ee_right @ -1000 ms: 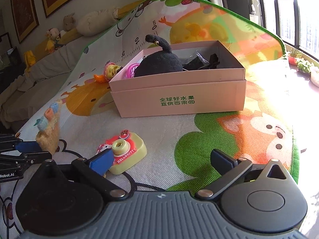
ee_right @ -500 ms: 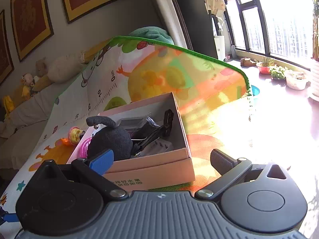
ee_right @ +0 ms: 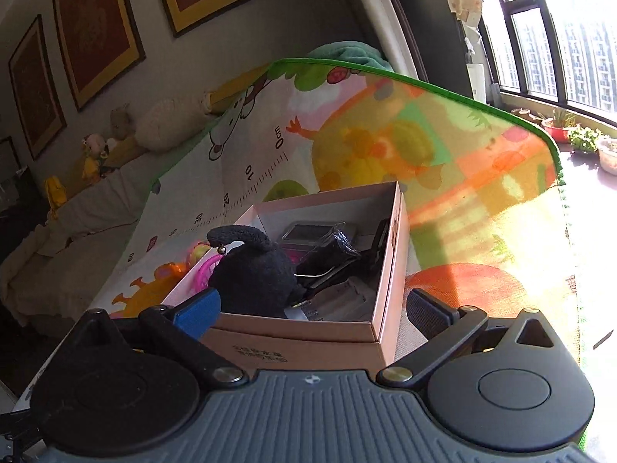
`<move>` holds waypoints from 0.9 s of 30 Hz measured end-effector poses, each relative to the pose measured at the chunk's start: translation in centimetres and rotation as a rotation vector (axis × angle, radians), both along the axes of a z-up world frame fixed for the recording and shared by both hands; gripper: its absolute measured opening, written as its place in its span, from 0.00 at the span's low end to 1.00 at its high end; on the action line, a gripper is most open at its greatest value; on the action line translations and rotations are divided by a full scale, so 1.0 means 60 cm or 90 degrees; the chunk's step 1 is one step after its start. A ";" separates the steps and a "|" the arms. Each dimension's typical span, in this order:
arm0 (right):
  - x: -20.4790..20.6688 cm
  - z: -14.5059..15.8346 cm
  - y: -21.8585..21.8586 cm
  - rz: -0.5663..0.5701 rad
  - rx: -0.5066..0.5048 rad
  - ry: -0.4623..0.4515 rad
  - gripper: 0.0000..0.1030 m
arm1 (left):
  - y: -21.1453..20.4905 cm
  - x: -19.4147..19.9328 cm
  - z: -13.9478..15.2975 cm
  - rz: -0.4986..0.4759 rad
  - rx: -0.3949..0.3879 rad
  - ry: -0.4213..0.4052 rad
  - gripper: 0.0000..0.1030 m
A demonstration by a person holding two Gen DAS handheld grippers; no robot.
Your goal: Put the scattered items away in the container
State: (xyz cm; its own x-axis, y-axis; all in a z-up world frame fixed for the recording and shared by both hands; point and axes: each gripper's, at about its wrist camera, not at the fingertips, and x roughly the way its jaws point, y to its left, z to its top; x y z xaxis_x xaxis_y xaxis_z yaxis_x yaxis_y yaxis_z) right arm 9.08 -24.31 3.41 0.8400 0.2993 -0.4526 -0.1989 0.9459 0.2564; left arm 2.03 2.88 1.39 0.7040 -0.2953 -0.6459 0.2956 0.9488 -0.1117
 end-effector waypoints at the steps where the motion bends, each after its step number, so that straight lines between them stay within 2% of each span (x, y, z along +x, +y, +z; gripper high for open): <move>1: -0.013 -0.002 0.006 0.017 -0.023 0.002 1.00 | 0.001 0.003 -0.001 0.004 0.000 0.001 0.99; 2: -0.026 -0.006 0.013 0.037 -0.050 0.009 1.00 | 0.002 0.005 -0.002 0.007 0.000 0.000 0.99; 3: -0.040 -0.012 0.023 0.053 -0.085 0.017 0.92 | 0.002 0.006 -0.001 0.009 -0.002 0.000 0.99; 4: -0.048 -0.019 0.031 0.062 -0.118 0.025 0.74 | 0.002 0.007 -0.001 0.010 -0.003 -0.001 0.99; 6: -0.057 -0.040 0.046 0.073 -0.182 0.055 0.56 | 0.001 0.009 0.000 0.011 -0.005 0.000 0.99; 8: -0.061 -0.055 0.044 0.060 -0.197 0.069 0.55 | -0.001 0.012 -0.001 0.010 -0.005 0.002 0.99; 11: -0.061 -0.062 0.033 0.054 -0.184 0.090 0.56 | -0.009 0.018 -0.005 0.003 -0.006 0.008 0.99; 15: -0.052 -0.047 0.022 0.019 -0.189 0.053 0.62 | -0.026 0.023 -0.007 -0.020 -0.010 0.012 0.99; 18: -0.012 -0.036 0.011 -0.021 -0.192 0.039 0.63 | -0.043 0.021 -0.004 -0.045 -0.015 0.010 0.99; 19: 0.003 -0.034 0.007 -0.038 -0.198 0.038 0.63 | -0.049 0.019 -0.002 -0.055 -0.018 0.009 0.99; 20: 0.016 -0.035 0.003 -0.049 -0.204 0.041 0.68 | -0.055 0.016 -0.001 -0.066 -0.025 0.008 0.99; 23: 0.038 -0.041 -0.007 -0.088 -0.212 0.051 0.69 | -0.068 0.008 0.004 -0.115 -0.067 0.015 0.99; 25: 0.032 -0.045 -0.008 -0.078 -0.196 0.055 0.69 | -0.076 -0.002 0.006 -0.154 -0.093 0.018 0.99; 27: 0.012 -0.044 -0.007 -0.027 -0.155 0.062 0.71 | -0.080 -0.012 0.008 -0.168 -0.083 0.004 0.99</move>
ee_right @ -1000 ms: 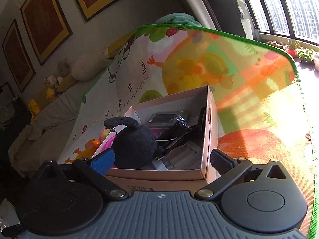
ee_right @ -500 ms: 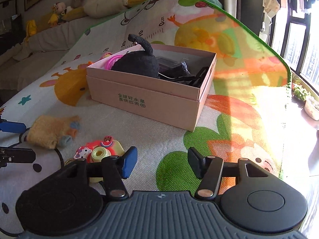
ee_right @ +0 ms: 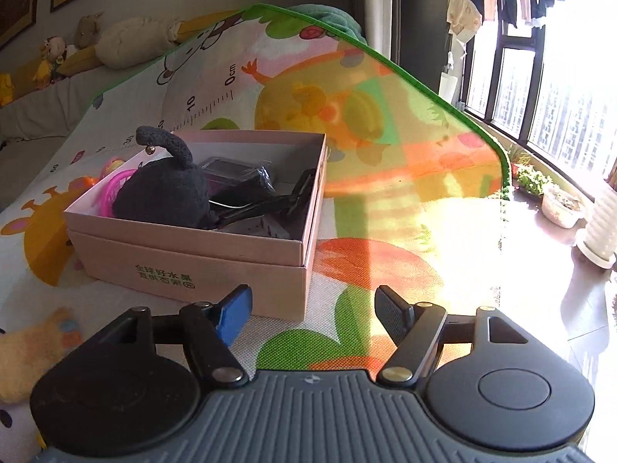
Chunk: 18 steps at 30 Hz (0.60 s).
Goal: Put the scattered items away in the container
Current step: 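Grasp the pink Hello Kitty toy with the right tool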
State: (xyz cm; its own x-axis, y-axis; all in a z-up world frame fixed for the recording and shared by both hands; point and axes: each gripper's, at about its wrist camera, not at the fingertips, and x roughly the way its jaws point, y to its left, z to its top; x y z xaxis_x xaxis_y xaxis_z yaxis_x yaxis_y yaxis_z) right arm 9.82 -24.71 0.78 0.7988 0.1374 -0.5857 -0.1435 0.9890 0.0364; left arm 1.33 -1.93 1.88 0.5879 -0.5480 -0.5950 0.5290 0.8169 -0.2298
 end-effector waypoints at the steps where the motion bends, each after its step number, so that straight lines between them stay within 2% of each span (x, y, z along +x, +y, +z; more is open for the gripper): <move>1: -0.011 0.000 0.003 0.025 0.016 0.007 0.72 | 0.001 -0.002 0.000 0.009 0.013 -0.007 0.99; 4: -0.047 -0.009 0.027 0.093 0.009 0.034 0.73 | 0.025 0.007 -0.002 0.080 0.037 -0.002 1.00; 6: -0.073 -0.019 0.049 0.127 -0.012 0.050 0.74 | 0.050 0.012 -0.002 0.137 0.032 0.012 1.00; 9: -0.109 -0.020 0.069 0.197 -0.011 0.065 0.74 | 0.090 0.016 0.000 0.229 0.022 0.029 1.00; 12: -0.132 -0.009 0.077 0.181 -0.018 0.039 0.77 | 0.118 0.022 -0.002 0.307 0.025 0.041 1.00; 14: -0.138 -0.003 0.074 0.171 0.026 0.048 0.78 | 0.130 0.028 -0.007 0.333 0.021 0.047 1.00; 16: -0.146 0.001 0.080 0.194 0.058 0.059 0.79 | 0.131 0.028 -0.007 0.338 0.023 0.042 1.00; 18: -0.160 0.002 0.096 0.227 0.052 0.060 0.82 | 0.126 0.028 -0.008 0.338 0.035 0.036 1.00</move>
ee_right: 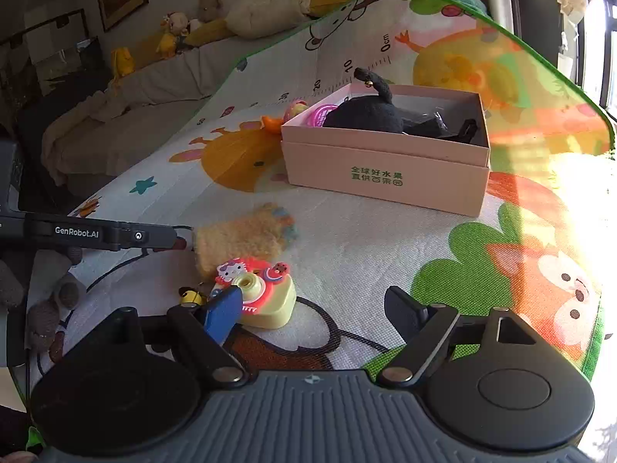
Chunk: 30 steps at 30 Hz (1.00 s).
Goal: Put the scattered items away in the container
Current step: 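Grasp the pink Hello Kitty toy with the right tool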
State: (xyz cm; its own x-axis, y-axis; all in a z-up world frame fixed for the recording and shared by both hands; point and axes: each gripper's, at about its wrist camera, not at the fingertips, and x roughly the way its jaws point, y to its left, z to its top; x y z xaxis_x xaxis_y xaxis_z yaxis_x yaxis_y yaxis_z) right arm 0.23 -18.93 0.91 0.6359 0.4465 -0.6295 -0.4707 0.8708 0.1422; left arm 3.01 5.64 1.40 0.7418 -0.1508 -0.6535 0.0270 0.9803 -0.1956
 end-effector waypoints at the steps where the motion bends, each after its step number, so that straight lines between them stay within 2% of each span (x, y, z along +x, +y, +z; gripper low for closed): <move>1: -0.006 -0.002 0.011 0.015 -0.015 -0.005 0.82 | -0.004 -0.001 -0.001 -0.001 0.009 -0.002 1.00; 4: -0.014 -0.013 0.035 0.024 -0.062 -0.017 0.82 | -0.010 -0.005 -0.004 -0.007 0.025 -0.008 1.00; 9: 0.016 -0.021 0.015 -0.116 -0.108 -0.045 0.83 | -0.012 -0.010 -0.007 -0.010 0.032 -0.016 1.00; 10: 0.019 -0.021 0.009 -0.126 -0.108 -0.045 0.83 | -0.014 -0.011 -0.008 -0.010 0.038 -0.018 1.00; 14: 0.003 -0.013 0.006 -0.054 -0.074 -0.053 0.83 | -0.027 -0.013 -0.013 -0.015 0.073 -0.023 1.00; 17: -0.006 -0.011 0.026 0.014 -0.106 -0.094 0.83 | -0.029 -0.013 -0.013 -0.015 0.074 -0.023 1.00; 21: 0.019 -0.015 0.038 0.080 -0.150 -0.123 0.83 | -0.026 -0.015 -0.013 -0.015 0.062 -0.029 1.00; 25: 0.046 -0.025 0.052 0.147 -0.165 -0.116 0.83 | -0.025 -0.015 -0.015 -0.015 0.063 -0.030 1.00; 28: 0.063 -0.027 0.062 0.165 -0.145 -0.106 0.83 | -0.025 -0.015 -0.015 -0.015 0.063 -0.030 1.00; 29: 0.068 -0.026 0.063 0.166 -0.130 -0.092 0.78 | -0.025 -0.015 -0.015 -0.016 0.064 -0.030 1.00; 30: 0.071 -0.026 0.064 0.169 -0.116 -0.078 0.66 | -0.026 -0.015 -0.015 -0.016 0.064 -0.030 1.00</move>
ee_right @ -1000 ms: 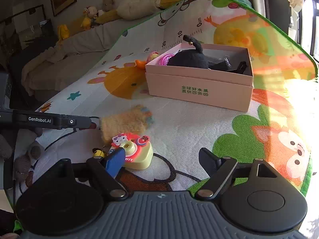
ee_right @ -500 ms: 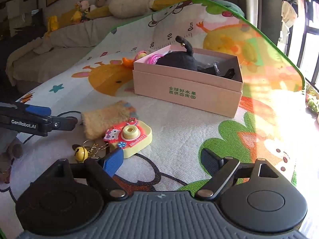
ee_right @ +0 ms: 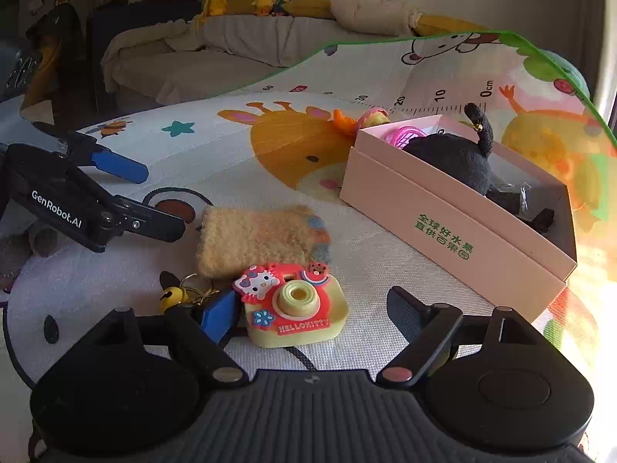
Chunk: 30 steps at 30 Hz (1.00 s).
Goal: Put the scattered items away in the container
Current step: 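Grasp the pink Hello Kitty toy with the right tool, then grasp the tan pouch with the left tool while the right tool lifts the Hello Kitty toy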
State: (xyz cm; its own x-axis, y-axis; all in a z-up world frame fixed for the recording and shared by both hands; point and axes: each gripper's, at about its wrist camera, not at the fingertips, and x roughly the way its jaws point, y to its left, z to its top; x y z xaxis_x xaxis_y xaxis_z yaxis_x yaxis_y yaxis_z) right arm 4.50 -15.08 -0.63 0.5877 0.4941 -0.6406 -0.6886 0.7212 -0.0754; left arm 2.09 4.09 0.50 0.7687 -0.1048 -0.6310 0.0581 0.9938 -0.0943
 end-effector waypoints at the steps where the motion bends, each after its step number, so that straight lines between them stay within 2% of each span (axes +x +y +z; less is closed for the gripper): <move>1: 0.000 0.000 -0.001 0.001 0.015 0.017 0.56 | 0.000 0.000 0.000 0.000 0.000 0.000 1.00; 6: -0.028 0.001 -0.028 -0.057 0.040 0.030 0.54 | 0.001 0.004 0.004 -0.005 -0.001 0.011 1.00; 10: -0.053 0.000 -0.080 -0.157 0.040 0.025 0.54 | -0.010 0.021 0.021 -0.085 -0.065 0.016 1.00; 11: -0.060 -0.001 -0.092 -0.183 0.038 0.023 0.54 | -0.020 0.025 0.025 -0.101 -0.059 0.010 1.00; 14: -0.079 -0.001 -0.115 -0.223 0.054 0.031 0.55 | -0.070 0.045 0.029 -0.151 0.002 -0.007 1.00; 19: -0.094 -0.004 -0.113 -0.231 0.066 0.028 0.55 | -0.118 0.080 0.005 -0.193 0.046 0.025 1.00; 21: -0.090 -0.005 -0.115 -0.243 0.070 0.031 0.57 | -0.125 0.086 0.000 -0.193 0.056 0.029 0.96; 23: -0.088 -0.005 -0.116 -0.245 0.075 0.032 0.62 | -0.130 0.088 0.002 -0.189 0.068 0.022 0.80; 24: -0.088 -0.006 -0.115 -0.246 0.074 0.032 0.66 | -0.131 0.088 0.003 -0.190 0.066 0.022 0.79; 27: -0.086 -0.007 -0.115 -0.244 0.077 0.036 0.70 | -0.131 0.086 0.004 -0.191 0.069 0.020 0.75; 30: -0.086 -0.007 -0.114 -0.242 0.073 0.035 0.73 | -0.129 0.079 0.006 -0.195 0.076 0.015 0.66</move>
